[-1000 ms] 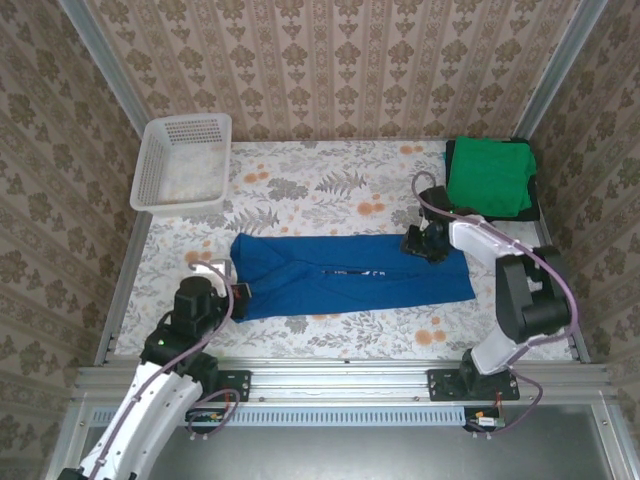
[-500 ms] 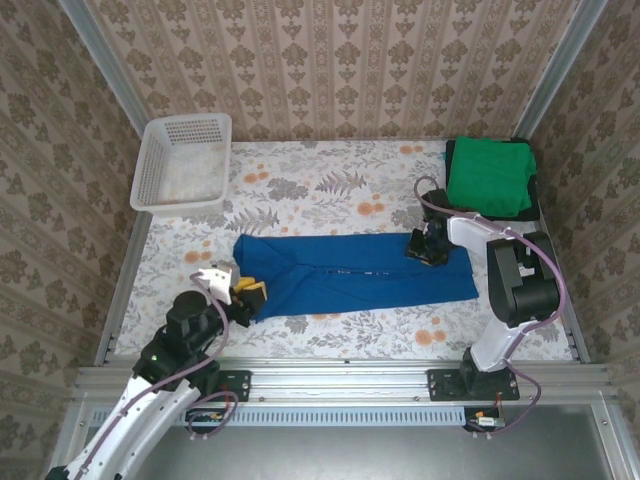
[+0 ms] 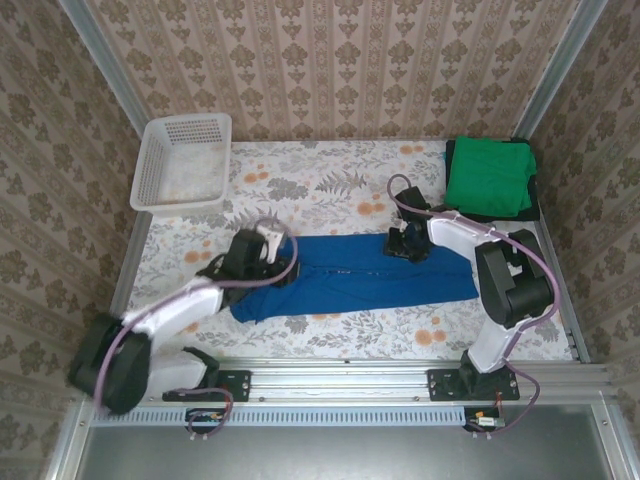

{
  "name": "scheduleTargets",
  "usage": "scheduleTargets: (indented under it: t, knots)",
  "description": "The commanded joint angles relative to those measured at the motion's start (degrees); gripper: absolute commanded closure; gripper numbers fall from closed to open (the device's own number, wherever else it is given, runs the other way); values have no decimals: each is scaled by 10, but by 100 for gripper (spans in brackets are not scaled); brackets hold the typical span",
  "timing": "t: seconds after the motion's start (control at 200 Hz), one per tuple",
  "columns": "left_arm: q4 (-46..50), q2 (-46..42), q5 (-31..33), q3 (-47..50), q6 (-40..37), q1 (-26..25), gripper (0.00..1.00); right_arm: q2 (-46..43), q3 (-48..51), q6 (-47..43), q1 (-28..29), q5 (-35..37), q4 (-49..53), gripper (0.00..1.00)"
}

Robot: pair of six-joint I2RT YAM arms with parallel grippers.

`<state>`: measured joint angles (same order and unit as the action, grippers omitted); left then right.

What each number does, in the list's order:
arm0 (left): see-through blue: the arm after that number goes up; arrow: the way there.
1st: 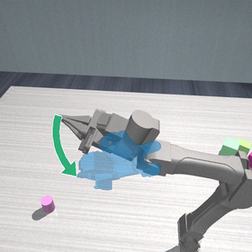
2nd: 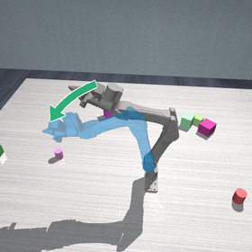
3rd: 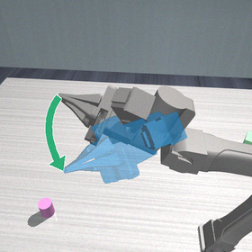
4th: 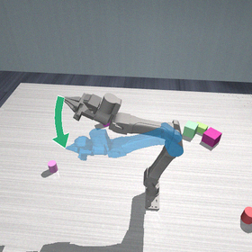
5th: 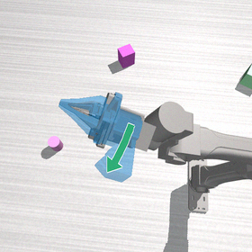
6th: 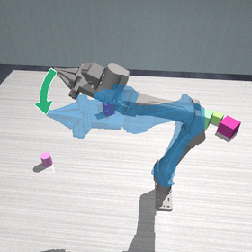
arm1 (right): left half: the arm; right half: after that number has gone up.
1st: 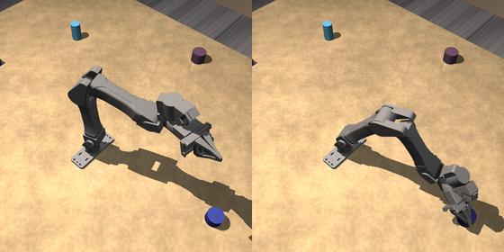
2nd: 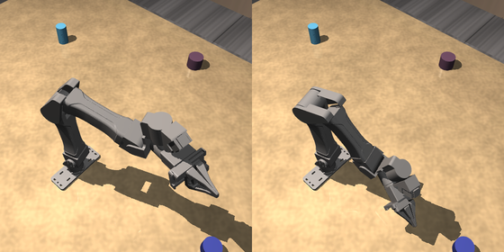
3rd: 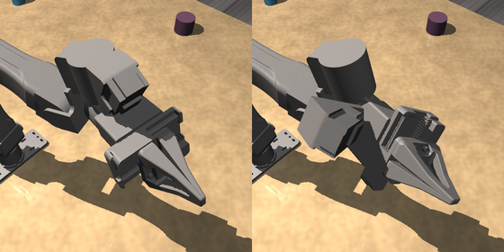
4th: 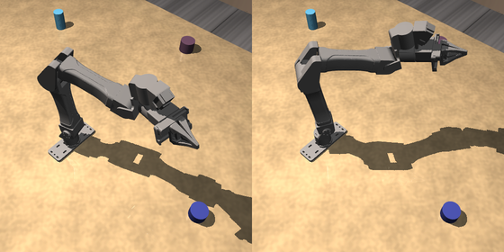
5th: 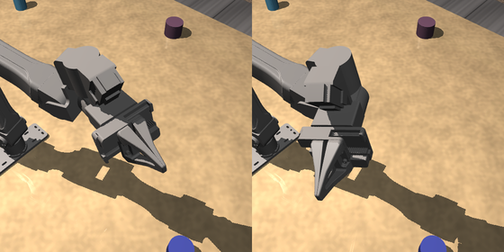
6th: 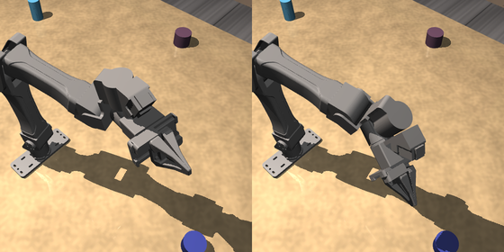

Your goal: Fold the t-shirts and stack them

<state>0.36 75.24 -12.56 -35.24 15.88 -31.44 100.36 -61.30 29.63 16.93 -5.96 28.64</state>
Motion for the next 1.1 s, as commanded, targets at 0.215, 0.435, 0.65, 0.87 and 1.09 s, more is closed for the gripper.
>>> scheduleTargets:
  t: [0.215, 0.435, 0.65, 0.87, 1.09]
  knots:
    - [33, 156, -223, -104, -94, -7, 72, 19, 8, 8, -21, -4, -10, 59]
    - [67, 96, -290, -76, -75, -31, 77, 16, 14, 8, -32, -5, -12, 59]
    - [37, 50, -343, -46, -13, -83, 67, 14, 16, 6, -35, -12, -14, 58]
    - [140, 33, -134, -106, -28, -32, 51, -5, 30, 8, -34, -18, -24, 57]
    - [186, 166, -52, -158, -16, 16, 54, -12, 36, 11, -34, -14, -25, 57]
